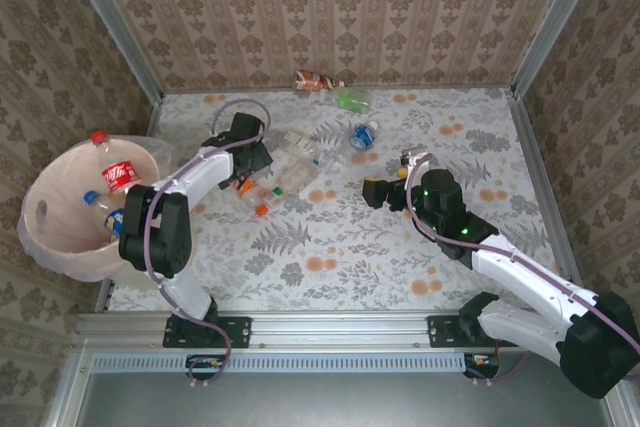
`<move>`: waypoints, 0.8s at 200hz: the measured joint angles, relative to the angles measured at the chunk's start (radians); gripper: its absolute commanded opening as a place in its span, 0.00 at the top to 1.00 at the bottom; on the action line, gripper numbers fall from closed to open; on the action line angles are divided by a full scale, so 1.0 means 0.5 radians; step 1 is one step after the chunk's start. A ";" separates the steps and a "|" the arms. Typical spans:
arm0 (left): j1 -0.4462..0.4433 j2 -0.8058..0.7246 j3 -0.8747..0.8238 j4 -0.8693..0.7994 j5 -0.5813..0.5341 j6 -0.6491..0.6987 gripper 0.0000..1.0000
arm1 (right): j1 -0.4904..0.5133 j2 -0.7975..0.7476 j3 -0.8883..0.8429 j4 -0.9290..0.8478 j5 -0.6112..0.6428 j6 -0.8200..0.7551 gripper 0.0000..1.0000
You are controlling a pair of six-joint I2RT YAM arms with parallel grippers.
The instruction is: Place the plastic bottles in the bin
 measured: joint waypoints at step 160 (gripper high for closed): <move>0.048 0.130 -0.304 0.370 0.163 -0.060 0.30 | 0.000 -0.060 -0.005 -0.039 0.048 0.000 0.00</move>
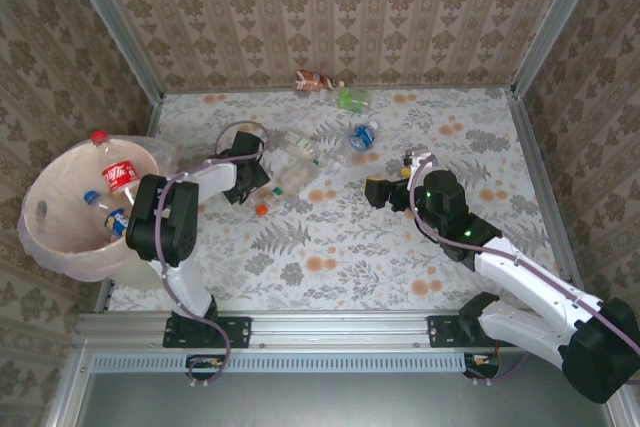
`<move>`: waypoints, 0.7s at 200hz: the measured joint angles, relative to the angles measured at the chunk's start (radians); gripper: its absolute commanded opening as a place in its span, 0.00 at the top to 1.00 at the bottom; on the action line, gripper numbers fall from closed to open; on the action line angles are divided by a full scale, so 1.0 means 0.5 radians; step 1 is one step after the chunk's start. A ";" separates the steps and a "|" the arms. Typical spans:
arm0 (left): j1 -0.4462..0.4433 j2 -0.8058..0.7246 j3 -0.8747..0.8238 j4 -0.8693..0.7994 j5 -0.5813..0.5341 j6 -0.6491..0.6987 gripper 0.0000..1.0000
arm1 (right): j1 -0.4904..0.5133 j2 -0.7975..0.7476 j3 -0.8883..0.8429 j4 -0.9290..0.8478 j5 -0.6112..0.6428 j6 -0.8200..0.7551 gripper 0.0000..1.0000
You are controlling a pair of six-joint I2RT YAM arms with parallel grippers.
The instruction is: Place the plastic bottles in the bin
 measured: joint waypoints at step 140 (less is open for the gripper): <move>-0.002 -0.877 -0.048 0.037 0.031 0.338 0.56 | 0.000 0.001 -0.008 0.002 0.001 0.006 0.00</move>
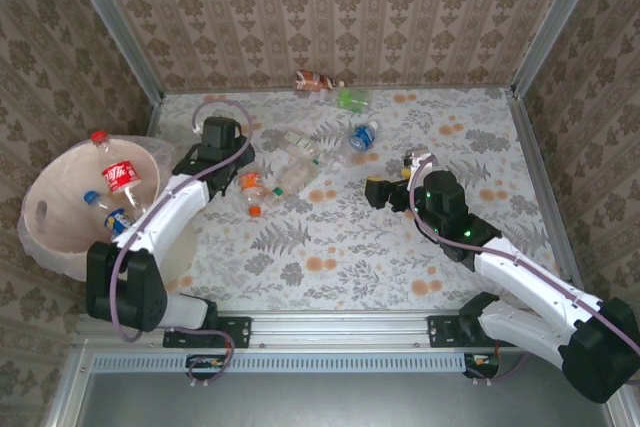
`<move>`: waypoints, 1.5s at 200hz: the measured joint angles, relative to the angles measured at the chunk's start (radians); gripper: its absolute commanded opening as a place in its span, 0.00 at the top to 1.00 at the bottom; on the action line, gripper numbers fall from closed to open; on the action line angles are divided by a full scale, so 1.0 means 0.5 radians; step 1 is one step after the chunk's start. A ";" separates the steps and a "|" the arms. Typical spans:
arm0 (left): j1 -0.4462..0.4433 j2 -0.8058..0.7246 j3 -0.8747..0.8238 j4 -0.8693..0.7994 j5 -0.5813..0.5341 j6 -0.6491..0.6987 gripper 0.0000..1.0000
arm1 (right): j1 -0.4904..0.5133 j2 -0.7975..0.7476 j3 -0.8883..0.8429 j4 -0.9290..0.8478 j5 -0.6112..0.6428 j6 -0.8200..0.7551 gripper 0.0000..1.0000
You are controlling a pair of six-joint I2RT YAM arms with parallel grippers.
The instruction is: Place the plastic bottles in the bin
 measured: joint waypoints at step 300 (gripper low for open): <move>0.636 -0.848 0.830 -1.223 -0.798 0.881 0.54 | 0.000 0.358 0.072 0.230 -0.156 0.000 0.00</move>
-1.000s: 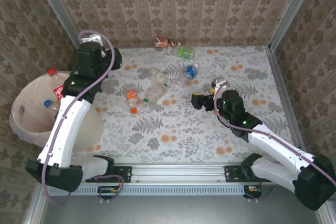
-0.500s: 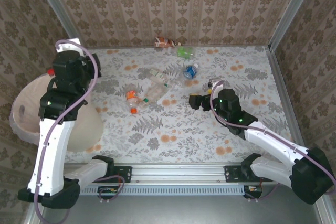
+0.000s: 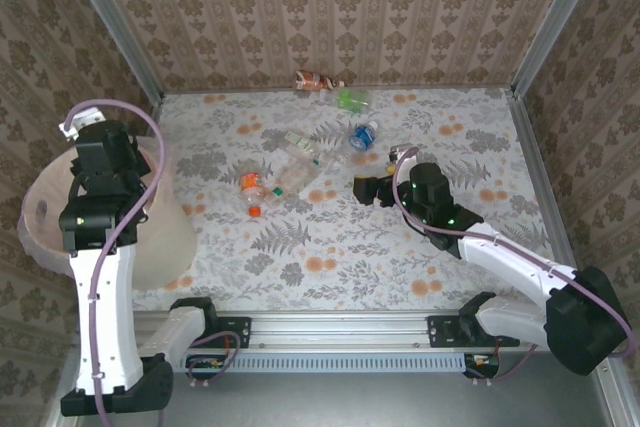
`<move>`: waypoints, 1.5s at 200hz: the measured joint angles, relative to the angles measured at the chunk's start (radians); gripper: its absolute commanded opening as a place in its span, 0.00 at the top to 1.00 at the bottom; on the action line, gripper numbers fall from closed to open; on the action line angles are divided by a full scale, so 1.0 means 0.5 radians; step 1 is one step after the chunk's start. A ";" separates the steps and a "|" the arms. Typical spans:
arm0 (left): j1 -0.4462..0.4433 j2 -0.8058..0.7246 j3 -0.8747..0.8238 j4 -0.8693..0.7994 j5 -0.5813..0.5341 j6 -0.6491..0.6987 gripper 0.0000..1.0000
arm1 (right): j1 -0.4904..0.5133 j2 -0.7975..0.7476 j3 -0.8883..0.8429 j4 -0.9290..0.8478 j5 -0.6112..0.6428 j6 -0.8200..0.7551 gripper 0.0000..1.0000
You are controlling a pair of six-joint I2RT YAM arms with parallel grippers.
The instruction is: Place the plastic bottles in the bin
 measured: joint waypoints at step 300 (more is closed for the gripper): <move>-0.984 0.542 -0.173 0.404 0.674 -0.449 0.00 | 0.000 0.381 0.276 -0.108 0.056 0.311 0.00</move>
